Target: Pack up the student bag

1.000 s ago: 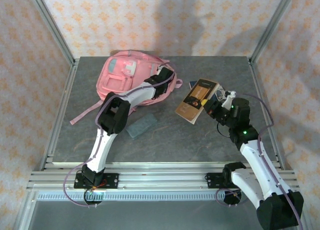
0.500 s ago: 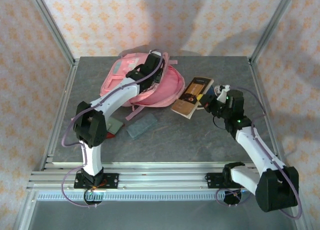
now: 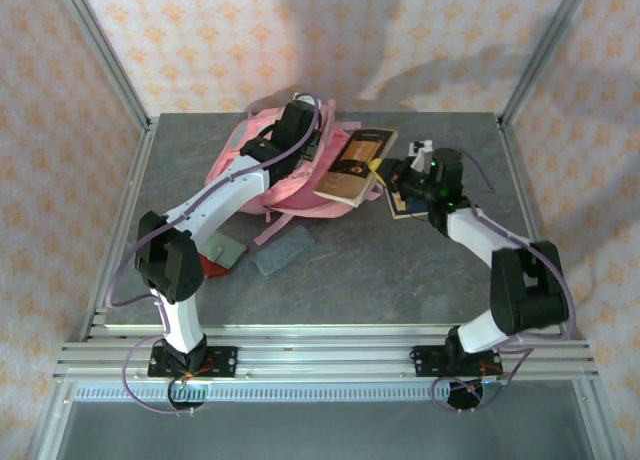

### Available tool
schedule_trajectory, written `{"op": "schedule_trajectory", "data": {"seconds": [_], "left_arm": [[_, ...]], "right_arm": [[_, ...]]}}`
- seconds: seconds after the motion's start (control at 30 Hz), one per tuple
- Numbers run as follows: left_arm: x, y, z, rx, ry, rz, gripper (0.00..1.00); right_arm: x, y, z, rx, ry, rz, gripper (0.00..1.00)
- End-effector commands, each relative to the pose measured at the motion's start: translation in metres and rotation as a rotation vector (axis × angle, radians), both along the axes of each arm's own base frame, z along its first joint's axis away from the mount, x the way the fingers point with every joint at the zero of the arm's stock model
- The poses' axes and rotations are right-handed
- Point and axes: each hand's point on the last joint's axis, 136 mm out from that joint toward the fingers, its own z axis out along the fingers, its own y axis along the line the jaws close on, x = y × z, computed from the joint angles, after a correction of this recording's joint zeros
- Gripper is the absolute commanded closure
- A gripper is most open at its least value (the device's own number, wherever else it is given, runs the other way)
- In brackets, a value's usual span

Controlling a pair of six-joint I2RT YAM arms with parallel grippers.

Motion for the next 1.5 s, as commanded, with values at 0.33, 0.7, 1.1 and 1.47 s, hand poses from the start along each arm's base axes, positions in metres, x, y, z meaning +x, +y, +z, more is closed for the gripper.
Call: {"op": "schedule_trajectory", "data": {"seconds": [0.33, 0.7, 1.1, 1.47], "left_arm": [[-0.006, 0.010, 0.085, -0.105, -0.207, 0.001, 1.00], [-0.005, -0.002, 0.069, -0.168, -0.173, -0.033, 1.00], [-0.006, -0.004, 0.054, -0.195, -0.151, -0.027, 1.00], [-0.006, 0.023, 0.034, -0.101, -0.146, 0.072, 1.00]], "right_arm": [[0.056, 0.123, 0.007, 0.184, -0.079, 0.258, 1.00], [0.122, 0.223, -0.069, 0.135, 0.107, 0.273, 1.00], [0.148, 0.244, -0.105, -0.002, 0.196, 0.209, 0.57], [0.114, 0.147, -0.079, -0.136, 0.173, 0.101, 0.46]]}}
